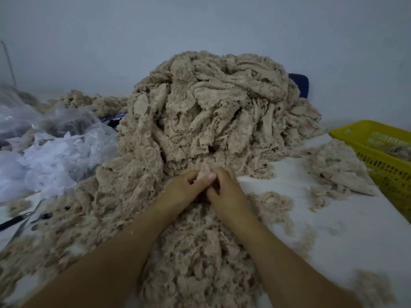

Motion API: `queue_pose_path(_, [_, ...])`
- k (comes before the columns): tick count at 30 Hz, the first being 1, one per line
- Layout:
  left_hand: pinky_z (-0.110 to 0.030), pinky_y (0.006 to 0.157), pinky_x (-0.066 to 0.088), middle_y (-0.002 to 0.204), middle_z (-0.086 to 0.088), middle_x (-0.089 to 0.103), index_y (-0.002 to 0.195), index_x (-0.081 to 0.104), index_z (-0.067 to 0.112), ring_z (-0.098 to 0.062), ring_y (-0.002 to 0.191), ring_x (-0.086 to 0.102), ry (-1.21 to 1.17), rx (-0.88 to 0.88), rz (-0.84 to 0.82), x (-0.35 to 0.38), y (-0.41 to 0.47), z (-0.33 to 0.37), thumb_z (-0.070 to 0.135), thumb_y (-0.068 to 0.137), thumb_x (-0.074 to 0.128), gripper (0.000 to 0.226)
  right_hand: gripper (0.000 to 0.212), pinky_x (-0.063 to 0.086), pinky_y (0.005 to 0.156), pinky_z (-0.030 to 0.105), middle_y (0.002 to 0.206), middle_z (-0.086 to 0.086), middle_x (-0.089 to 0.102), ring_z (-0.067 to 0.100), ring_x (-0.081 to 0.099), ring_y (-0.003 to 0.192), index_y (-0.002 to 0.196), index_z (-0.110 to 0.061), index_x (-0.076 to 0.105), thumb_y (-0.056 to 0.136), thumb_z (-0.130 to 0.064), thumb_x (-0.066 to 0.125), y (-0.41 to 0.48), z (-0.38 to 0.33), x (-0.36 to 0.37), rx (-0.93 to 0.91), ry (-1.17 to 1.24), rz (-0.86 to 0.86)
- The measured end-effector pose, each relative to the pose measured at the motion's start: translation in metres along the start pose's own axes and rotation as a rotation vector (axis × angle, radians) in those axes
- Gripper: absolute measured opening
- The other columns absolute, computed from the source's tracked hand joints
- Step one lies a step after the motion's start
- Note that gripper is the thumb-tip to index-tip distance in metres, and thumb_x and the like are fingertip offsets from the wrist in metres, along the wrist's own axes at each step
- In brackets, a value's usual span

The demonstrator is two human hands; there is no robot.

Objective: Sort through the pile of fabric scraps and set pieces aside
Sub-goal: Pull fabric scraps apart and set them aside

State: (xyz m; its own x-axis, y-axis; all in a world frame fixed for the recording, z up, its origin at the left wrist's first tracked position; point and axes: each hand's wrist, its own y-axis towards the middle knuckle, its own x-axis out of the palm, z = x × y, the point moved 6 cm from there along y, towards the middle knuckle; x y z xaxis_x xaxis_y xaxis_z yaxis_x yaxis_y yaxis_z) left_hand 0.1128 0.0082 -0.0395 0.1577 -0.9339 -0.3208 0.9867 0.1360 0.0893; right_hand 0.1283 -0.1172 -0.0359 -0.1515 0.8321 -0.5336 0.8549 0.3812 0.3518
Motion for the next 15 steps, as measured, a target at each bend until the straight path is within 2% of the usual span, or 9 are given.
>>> queue_pose_path(3, [-0.015, 0.052, 0.043, 0.058, 0.012, 0.061, 0.068, 0.068, 0.028, -0.003, 0.054, 0.055, -0.033, 0.003, 0.037, -0.003, 0.002, -0.004, 0.052, 0.093, 0.060, 0.036, 0.008, 0.042, 0.076, 0.022, 0.104, -0.005, 0.054, 0.007, 0.052, 0.089, 0.100, -0.019, 0.057, 0.101, -0.022, 0.050, 0.001, 0.001, -0.005, 0.004, 0.043, 0.075])
queue_pose_path(4, [-0.016, 0.050, 0.043, 0.054, 0.011, 0.060, 0.070, 0.068, 0.026, -0.004, 0.052, 0.054, -0.059, -0.008, 0.072, -0.006, 0.003, -0.006, 0.043, 0.098, 0.056, 0.036, 0.011, 0.040, 0.070, 0.018, 0.095, -0.007, 0.056, 0.002, 0.052, 0.083, 0.090, -0.023, 0.054, 0.101, -0.023, 0.051, 0.001, 0.002, -0.006, 0.013, 0.057, 0.095])
queue_pose_path(6, [-0.018, 0.052, 0.043, 0.053, 0.008, 0.058, 0.069, 0.069, 0.026, -0.005, 0.050, 0.052, -0.128, -0.046, 0.116, -0.009, 0.003, -0.009, 0.038, 0.101, 0.053, 0.038, 0.020, 0.036, 0.061, 0.013, 0.083, -0.011, 0.055, -0.004, 0.051, 0.071, 0.082, -0.030, 0.048, 0.101, -0.025, 0.051, 0.001, 0.006, -0.007, 0.057, 0.081, 0.114])
queue_pose_path(8, [-0.025, 0.061, 0.045, 0.062, -0.001, 0.061, 0.074, 0.072, 0.025, -0.011, 0.058, 0.054, -0.258, -0.087, 0.128, -0.011, 0.003, -0.010, 0.039, 0.102, 0.052, 0.037, 0.020, 0.036, 0.055, 0.012, 0.081, -0.010, 0.054, -0.005, 0.050, 0.065, 0.083, -0.031, 0.046, 0.102, -0.029, 0.048, 0.003, 0.011, -0.011, 0.126, 0.076, 0.119])
queue_pose_path(10, [-0.031, 0.063, 0.047, 0.068, -0.007, 0.060, 0.087, 0.072, 0.015, -0.016, 0.059, 0.053, -0.414, -0.126, 0.131, -0.013, 0.004, -0.010, 0.040, 0.103, 0.049, 0.038, 0.021, 0.033, 0.053, 0.016, 0.078, -0.007, 0.051, 0.000, 0.047, 0.064, 0.083, -0.031, 0.043, 0.103, -0.033, 0.044, 0.005, 0.021, -0.018, 0.217, 0.083, 0.165])
queue_pose_path(12, [-0.027, 0.058, 0.049, 0.068, -0.005, 0.062, 0.094, 0.072, 0.013, -0.012, 0.055, 0.054, -0.549, -0.159, 0.118, -0.013, 0.005, -0.011, 0.040, 0.104, 0.045, 0.040, 0.023, 0.038, 0.060, 0.027, 0.076, -0.001, 0.050, 0.013, 0.046, 0.063, 0.081, -0.028, 0.041, 0.103, -0.034, 0.041, 0.005, 0.033, -0.030, 0.312, 0.186, 0.274])
queue_pose_path(15, [-0.026, 0.059, 0.045, 0.070, -0.001, 0.063, 0.093, 0.072, 0.017, -0.010, 0.056, 0.054, -0.545, -0.156, 0.102, -0.013, 0.005, -0.012, 0.042, 0.105, 0.042, 0.040, 0.022, 0.041, 0.063, 0.038, 0.073, 0.004, 0.049, 0.019, 0.045, 0.062, 0.081, -0.023, 0.040, 0.103, -0.027, 0.043, 0.000, 0.041, -0.045, 0.342, 0.282, 0.426])
